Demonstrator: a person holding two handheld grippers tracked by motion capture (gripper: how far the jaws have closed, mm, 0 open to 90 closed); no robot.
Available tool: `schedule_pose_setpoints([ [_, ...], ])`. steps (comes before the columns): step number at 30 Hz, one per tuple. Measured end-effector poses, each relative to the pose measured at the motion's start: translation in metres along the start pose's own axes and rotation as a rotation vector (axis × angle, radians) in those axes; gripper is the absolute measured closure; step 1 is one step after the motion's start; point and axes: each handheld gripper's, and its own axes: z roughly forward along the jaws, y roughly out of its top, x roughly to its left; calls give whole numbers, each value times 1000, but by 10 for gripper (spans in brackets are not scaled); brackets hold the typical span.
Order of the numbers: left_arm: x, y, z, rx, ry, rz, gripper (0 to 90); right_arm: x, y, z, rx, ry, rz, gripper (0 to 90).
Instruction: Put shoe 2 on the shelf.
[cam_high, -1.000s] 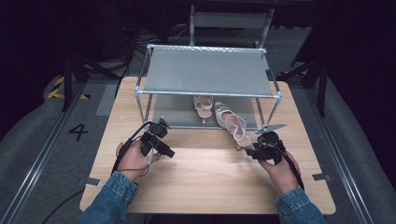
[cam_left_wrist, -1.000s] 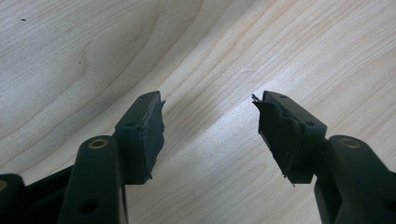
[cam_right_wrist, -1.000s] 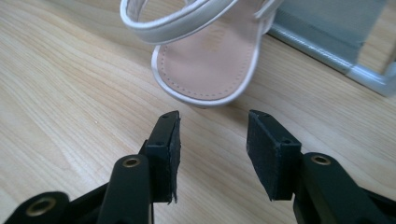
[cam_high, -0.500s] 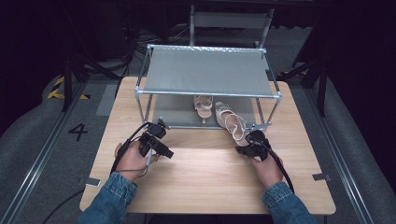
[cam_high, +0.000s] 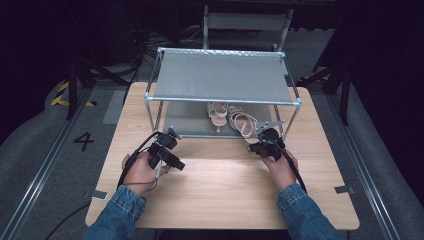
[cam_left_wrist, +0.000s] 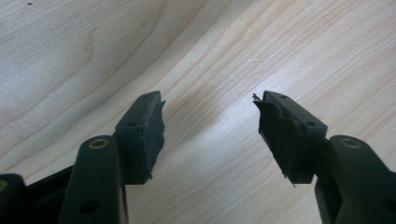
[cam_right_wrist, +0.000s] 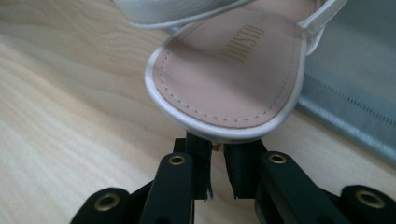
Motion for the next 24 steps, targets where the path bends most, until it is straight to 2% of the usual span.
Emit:
schedule_pose_setpoints([
  [4,1,-1,0,-3,3,-6,405,-4,11,8,-15,-15,8,807],
  [9,4,-5,-1,-7,-1,-10,405,-3,22,18,-34,-9,5,806],
  [13,5,-8,-2,-7,5,-17,405,-3,34,27,-34,-11,5,805],
  [17,7,-13,-4,-17,6,-29,405,-2,43,33,-42,-9,-20,805],
  [19,8,-16,-5,-17,9,-32,406,0,46,35,-39,2,-16,805],
  [20,9,-17,-5,-10,5,-36,405,0,48,37,-37,-12,-21,805],
  [24,12,-23,-7,-17,11,-51,406,0,54,43,-34,-7,-15,806],
])
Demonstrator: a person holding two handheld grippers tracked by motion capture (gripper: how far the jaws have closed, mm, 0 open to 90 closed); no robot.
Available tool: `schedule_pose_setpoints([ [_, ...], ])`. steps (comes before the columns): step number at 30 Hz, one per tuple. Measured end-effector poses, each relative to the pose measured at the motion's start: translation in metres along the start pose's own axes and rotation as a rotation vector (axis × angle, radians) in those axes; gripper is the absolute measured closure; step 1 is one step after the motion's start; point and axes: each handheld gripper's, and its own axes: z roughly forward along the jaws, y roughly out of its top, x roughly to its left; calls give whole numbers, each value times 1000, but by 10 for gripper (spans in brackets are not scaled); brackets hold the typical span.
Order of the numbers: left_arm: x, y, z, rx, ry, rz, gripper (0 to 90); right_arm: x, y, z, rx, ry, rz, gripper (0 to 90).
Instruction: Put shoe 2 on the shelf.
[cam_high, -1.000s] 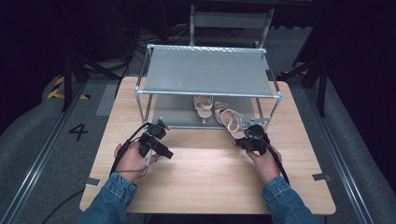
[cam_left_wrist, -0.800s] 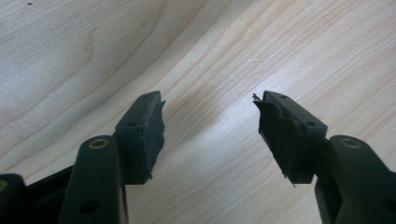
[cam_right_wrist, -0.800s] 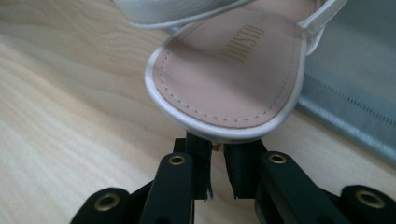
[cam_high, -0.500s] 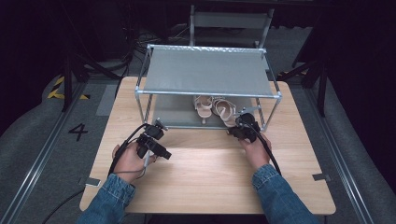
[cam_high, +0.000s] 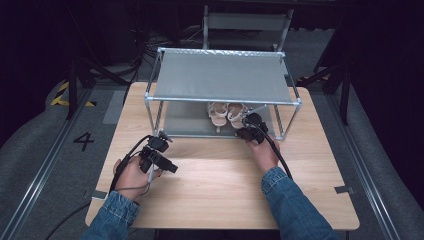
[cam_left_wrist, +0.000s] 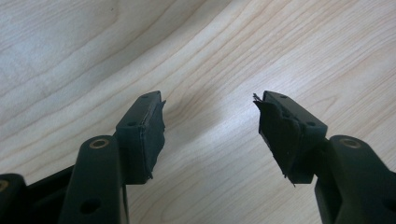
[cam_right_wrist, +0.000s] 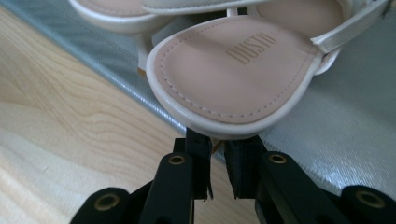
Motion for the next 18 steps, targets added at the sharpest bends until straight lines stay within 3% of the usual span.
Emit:
schedule_pose_setpoints([
  [3,1,-4,-2,-6,1,-12,406,1,3,6,2,16,14,806],
  [7,4,-8,-3,-3,3,-20,406,4,8,13,-2,26,-1,805],
  [18,7,-15,-5,-9,10,-31,406,4,11,24,-13,5,-17,804],
])
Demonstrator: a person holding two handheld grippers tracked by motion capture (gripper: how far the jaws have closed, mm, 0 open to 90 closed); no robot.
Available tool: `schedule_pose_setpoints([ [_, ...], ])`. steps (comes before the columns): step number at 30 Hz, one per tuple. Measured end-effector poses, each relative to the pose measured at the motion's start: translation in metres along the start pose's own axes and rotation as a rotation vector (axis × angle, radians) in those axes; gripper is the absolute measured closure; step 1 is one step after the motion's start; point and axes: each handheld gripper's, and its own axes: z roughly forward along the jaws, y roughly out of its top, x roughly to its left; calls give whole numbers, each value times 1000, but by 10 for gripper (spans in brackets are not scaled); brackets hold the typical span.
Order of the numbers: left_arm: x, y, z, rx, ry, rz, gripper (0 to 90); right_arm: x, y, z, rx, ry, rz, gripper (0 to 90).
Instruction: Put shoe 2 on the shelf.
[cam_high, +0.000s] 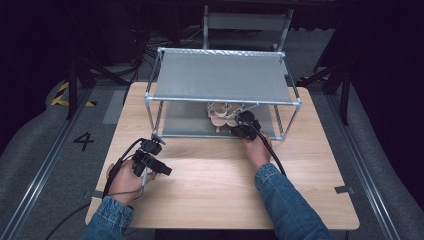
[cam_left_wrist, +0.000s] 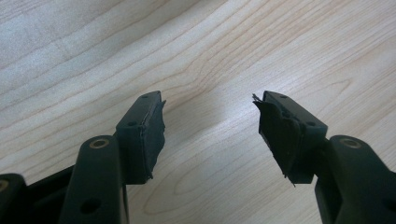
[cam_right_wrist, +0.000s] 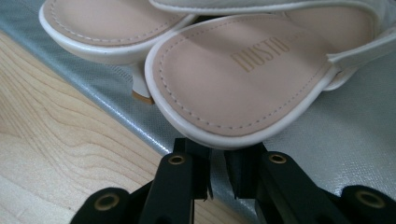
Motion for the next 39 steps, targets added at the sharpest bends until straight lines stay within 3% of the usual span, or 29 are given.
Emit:
schedule_pose_setpoints([
  [2,0,0,0,-3,-1,-1,406,1,0,-1,4,-3,5,792],
  [8,0,2,-1,-8,1,-1,405,4,-1,-18,-5,-15,-7,624],
  [13,0,2,-1,-12,8,4,389,8,-4,-38,-23,3,-15,585],
  [14,0,2,-2,-18,15,15,384,10,-6,-51,-30,9,-21,561],
  [22,-3,4,-5,-41,22,26,362,10,-15,-91,-15,27,-29,505],
  [29,-5,9,-5,-31,23,26,343,7,-29,-121,-30,31,-26,473],
  [39,-5,13,-6,-26,29,10,334,-4,-54,-146,14,49,2,435],
])
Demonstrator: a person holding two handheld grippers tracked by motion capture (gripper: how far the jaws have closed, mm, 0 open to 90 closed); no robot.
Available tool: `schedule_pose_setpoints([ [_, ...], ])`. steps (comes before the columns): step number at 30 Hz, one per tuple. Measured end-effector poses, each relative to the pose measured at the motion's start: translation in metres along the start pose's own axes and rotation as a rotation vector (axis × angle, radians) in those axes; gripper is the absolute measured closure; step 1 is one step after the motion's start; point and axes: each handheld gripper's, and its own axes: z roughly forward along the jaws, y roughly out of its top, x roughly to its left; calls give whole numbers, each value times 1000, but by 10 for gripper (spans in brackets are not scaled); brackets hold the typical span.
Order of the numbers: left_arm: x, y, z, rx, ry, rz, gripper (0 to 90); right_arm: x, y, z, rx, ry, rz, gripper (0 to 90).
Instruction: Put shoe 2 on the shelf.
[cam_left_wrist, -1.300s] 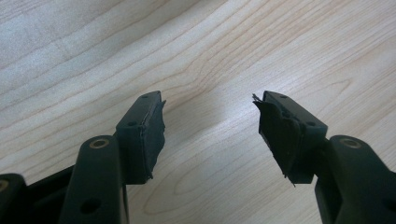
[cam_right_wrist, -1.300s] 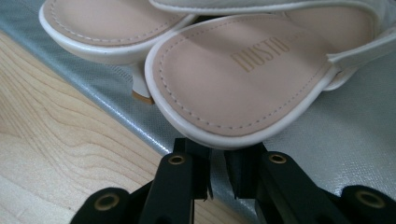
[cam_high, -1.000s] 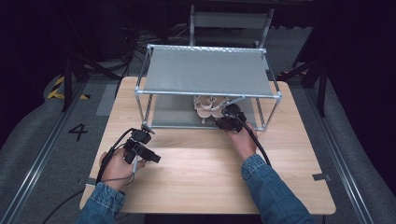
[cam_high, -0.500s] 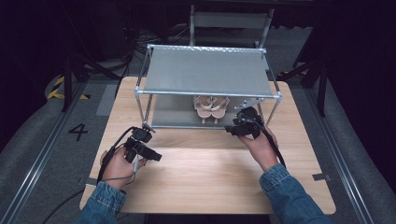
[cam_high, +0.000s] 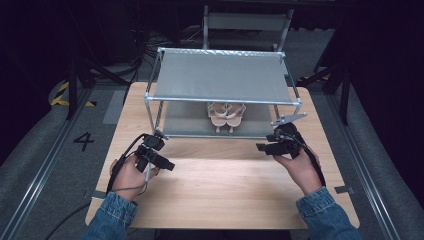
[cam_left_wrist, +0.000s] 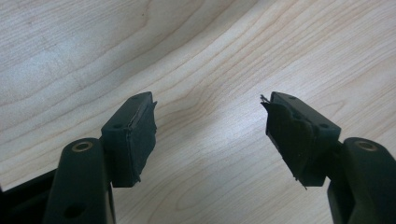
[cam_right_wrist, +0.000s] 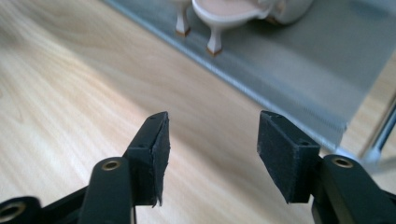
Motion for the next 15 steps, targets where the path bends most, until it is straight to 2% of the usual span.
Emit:
schedule_pose_setpoints([
  [4,0,-1,-1,-5,2,-8,331,-8,-10,-5,44,-9,14,422],
  [6,1,-1,-1,0,3,-5,331,-13,-17,-9,43,-19,24,419],
  [8,1,-2,-1,0,1,-7,329,-18,-24,-12,41,-21,56,419],
  [11,1,-3,-2,0,4,-2,328,-24,-33,-13,82,-18,74,418],
  [15,3,-3,-4,-5,1,-8,326,-36,-44,-14,121,-49,98,414],
])
